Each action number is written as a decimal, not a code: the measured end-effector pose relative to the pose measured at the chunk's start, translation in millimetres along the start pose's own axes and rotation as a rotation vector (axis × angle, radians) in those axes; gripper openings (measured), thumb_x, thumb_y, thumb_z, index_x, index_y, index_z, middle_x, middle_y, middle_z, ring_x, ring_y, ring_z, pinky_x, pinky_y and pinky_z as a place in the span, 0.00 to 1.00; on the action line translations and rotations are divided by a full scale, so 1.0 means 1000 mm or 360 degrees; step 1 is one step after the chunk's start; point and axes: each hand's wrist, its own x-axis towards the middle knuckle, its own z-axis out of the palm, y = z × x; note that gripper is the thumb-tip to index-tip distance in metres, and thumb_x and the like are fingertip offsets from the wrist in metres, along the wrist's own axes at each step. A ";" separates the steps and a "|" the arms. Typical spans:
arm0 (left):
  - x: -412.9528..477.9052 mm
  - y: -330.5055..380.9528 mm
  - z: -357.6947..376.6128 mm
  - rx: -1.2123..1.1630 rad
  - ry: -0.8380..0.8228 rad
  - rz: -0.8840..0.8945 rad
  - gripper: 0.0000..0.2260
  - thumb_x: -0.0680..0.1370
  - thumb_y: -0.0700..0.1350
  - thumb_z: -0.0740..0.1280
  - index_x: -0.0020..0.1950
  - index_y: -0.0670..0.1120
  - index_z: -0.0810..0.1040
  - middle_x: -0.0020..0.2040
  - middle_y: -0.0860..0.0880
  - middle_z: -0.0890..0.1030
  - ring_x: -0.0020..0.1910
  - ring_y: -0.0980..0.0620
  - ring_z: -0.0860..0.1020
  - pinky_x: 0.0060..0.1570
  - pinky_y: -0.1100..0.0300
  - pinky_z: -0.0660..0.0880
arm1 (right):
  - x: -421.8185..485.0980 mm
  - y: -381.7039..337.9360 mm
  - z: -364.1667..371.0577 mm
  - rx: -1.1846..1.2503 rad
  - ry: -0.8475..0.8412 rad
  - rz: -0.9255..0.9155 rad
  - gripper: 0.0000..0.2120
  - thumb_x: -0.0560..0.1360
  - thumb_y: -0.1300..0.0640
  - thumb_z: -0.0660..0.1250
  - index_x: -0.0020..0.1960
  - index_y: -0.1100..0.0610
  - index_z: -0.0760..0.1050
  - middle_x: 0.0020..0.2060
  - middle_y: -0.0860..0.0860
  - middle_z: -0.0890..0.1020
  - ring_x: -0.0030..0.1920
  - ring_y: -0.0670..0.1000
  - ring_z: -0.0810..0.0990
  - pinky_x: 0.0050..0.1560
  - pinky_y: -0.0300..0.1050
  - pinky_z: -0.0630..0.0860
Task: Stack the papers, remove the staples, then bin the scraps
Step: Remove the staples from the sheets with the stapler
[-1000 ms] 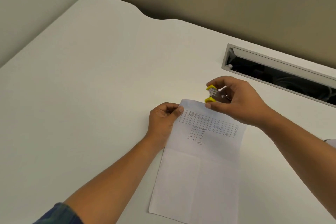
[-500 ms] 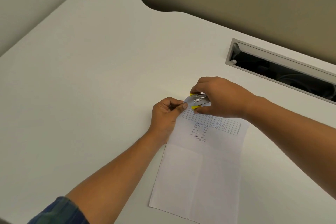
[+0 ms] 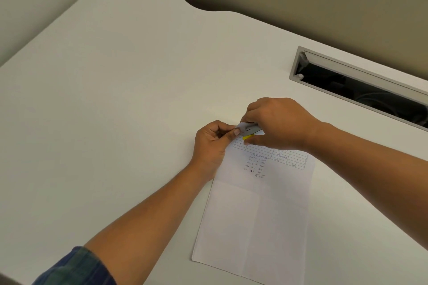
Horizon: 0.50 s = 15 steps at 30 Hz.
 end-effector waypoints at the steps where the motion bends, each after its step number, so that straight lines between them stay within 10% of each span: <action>1: 0.000 0.000 0.000 -0.0003 0.0001 -0.0001 0.06 0.74 0.33 0.72 0.40 0.43 0.81 0.39 0.45 0.83 0.39 0.49 0.80 0.42 0.60 0.79 | 0.000 0.000 0.000 0.0008 0.0008 0.0003 0.14 0.72 0.39 0.67 0.54 0.44 0.78 0.47 0.42 0.80 0.50 0.47 0.76 0.38 0.42 0.69; 15: -0.001 0.002 -0.002 -0.0040 -0.0054 -0.0045 0.07 0.74 0.35 0.72 0.41 0.45 0.83 0.39 0.47 0.85 0.41 0.48 0.81 0.45 0.57 0.80 | -0.001 0.000 0.005 0.0115 0.0149 0.0043 0.09 0.72 0.43 0.69 0.50 0.45 0.82 0.41 0.42 0.81 0.45 0.47 0.75 0.35 0.41 0.67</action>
